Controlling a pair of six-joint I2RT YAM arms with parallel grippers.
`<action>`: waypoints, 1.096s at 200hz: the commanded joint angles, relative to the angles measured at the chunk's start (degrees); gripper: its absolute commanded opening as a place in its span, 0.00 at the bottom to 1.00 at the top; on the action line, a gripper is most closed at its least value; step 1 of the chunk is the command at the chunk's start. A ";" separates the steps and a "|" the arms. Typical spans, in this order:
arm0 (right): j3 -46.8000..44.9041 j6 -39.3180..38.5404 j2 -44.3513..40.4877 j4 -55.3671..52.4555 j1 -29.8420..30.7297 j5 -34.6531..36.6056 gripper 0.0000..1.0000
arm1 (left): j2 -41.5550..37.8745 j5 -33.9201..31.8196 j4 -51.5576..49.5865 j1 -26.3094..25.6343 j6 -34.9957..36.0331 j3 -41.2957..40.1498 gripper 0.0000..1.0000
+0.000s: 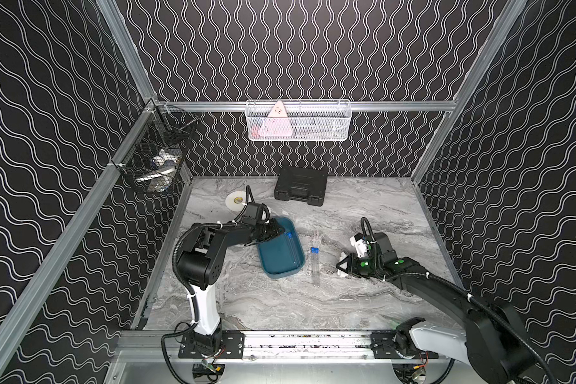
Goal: Wipe the exteriors of test tubes
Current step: Place the test tube in the storage box, then place the cleaning item at the center of the board.
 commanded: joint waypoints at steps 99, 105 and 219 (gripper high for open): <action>19.81 0.36 15.28 -26.71 2.27 17.79 0.69 | -25.64 -3.69 -4.96 -0.45 2.89 -9.62 0.46; 20.61 0.49 15.23 -27.99 2.22 18.61 0.69 | -26.86 -3.76 -5.20 -0.45 2.99 -10.34 0.46; 35.89 -0.12 19.81 -33.37 11.97 21.96 0.57 | -47.27 -3.31 -8.83 -0.45 2.56 -22.83 0.50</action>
